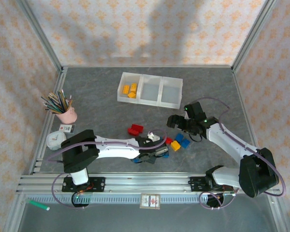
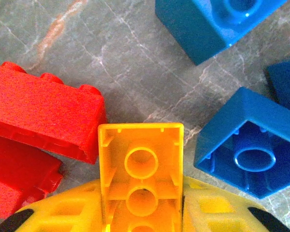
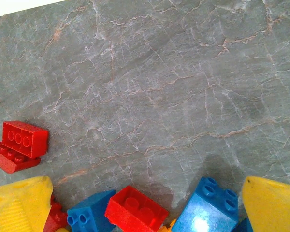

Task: Sort the legos into containers by color
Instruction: Pick up the lego from the middle-left of the table, then place the lego in the container.

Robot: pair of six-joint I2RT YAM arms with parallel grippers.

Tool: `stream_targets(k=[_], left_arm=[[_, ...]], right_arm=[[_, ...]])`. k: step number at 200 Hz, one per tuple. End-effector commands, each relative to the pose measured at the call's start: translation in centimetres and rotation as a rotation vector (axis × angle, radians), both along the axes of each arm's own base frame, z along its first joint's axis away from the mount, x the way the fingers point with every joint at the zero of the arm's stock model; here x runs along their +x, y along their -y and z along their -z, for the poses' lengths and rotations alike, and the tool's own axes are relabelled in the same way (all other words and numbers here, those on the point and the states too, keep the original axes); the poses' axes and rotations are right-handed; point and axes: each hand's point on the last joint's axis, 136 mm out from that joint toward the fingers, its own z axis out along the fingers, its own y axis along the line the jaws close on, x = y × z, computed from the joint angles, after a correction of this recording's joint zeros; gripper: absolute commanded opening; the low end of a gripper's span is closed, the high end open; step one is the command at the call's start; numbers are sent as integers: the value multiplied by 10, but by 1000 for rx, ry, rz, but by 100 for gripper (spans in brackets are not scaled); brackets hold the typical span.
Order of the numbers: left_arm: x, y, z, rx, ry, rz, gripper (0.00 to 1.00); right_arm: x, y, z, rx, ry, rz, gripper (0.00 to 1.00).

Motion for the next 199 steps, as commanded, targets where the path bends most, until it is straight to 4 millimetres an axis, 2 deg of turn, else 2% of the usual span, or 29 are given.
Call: stream_targets(k=[1, 40, 64, 89, 123, 159, 197, 199], left_arm=[[9, -8, -19, -22, 47, -37, 34], [23, -26, -61, -105, 111, -100, 31], [46, -43, -91, -135, 185, -163, 30], [91, -72, -126, -122, 308, -266, 29], [167, -104, -157, -180, 423, -413, 27], [244, -123, -161, -161, 468, -464, 27], [312, -130, -143, -142, 450, -492, 26], [316, -131, -136, -133, 440, -497, 26]], right_arm=[[5, -2, -7, 12, 24, -12, 100], [8, -8, -28, 43, 63, -27, 100], [13, -13, -39, 78, 87, -36, 100], [22, -26, -53, 148, 130, -50, 100], [37, -36, -60, 182, 156, -60, 100], [54, -43, -68, 197, 196, -58, 100], [66, -44, -62, 177, 193, -47, 100], [67, -44, -60, 175, 191, -48, 100]])
